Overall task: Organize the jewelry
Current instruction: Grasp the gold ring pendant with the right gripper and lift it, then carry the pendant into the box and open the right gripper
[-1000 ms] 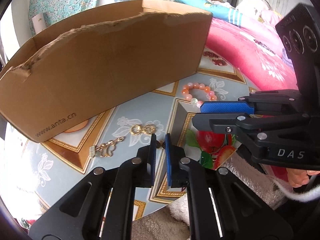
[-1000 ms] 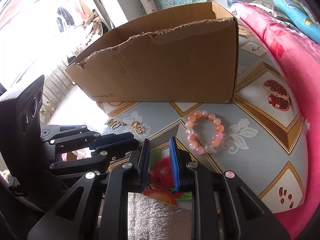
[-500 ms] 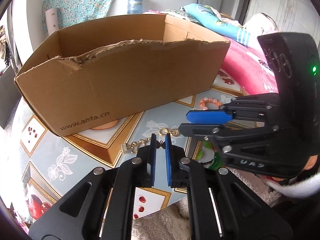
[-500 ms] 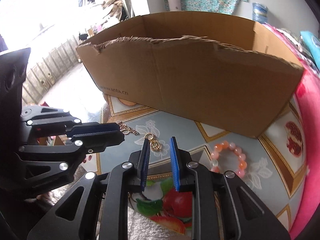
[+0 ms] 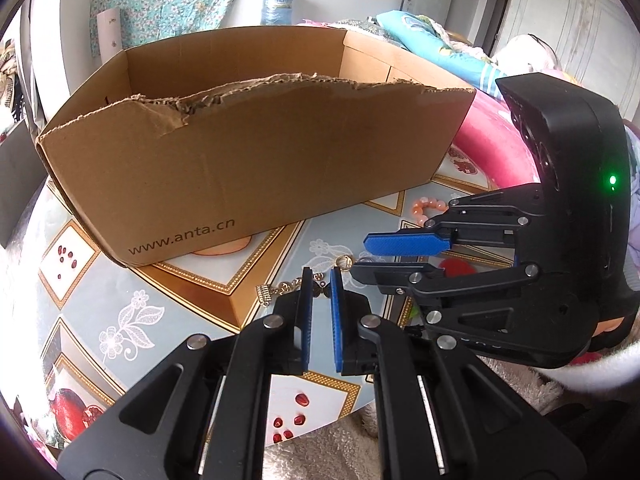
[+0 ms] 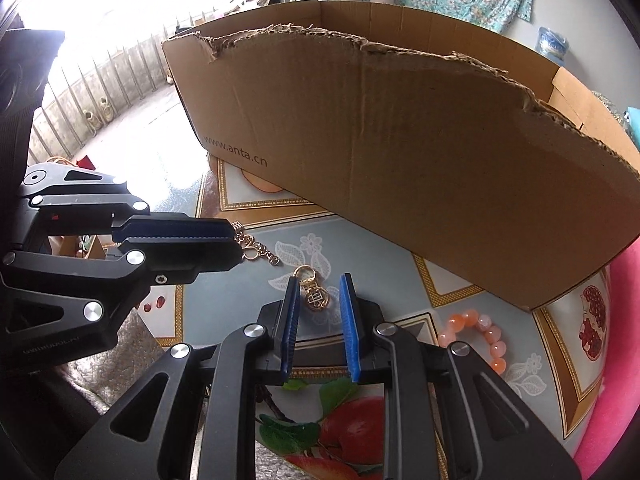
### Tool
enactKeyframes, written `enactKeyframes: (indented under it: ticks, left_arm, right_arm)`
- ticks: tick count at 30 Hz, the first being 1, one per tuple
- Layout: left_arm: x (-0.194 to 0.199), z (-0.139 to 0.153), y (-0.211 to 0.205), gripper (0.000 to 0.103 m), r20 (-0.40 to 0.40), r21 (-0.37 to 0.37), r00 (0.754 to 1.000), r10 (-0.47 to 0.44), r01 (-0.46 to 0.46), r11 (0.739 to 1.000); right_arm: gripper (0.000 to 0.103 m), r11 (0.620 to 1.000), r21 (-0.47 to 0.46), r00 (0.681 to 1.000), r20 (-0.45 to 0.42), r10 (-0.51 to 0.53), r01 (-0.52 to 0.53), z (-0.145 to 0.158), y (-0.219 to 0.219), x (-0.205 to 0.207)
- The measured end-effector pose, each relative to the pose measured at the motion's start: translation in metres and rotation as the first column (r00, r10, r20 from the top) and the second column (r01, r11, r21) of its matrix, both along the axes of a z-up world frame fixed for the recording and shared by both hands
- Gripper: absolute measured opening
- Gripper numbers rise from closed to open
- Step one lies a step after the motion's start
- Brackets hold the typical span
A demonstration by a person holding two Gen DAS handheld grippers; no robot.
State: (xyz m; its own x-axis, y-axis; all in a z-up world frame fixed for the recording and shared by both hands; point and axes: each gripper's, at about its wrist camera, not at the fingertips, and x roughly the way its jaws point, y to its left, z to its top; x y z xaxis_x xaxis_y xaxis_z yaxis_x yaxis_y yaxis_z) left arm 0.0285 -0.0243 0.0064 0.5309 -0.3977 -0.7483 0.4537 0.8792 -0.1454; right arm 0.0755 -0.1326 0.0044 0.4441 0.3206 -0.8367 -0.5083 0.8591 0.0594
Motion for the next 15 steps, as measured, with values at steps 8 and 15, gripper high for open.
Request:
enactKeyframes:
  ticks: [8, 15]
  left_arm:
    - [-0.004, 0.002, 0.004, 0.008, 0.008, -0.003, 1.000, -0.003, 0.003, 1.000]
    - [-0.010, 0.008, 0.006, 0.008, 0.029, -0.004, 1.000, -0.004, 0.004, 1.000]
  right_arm:
    - [0.012, 1.000, 0.017, 1.000, -0.012, -0.009, 0.010, -0.002, 0.003, -0.001]
    - [0.011, 0.999, 0.032, 0.999, -0.001, -0.036, 0.036, 0.004, -0.007, -0.009]
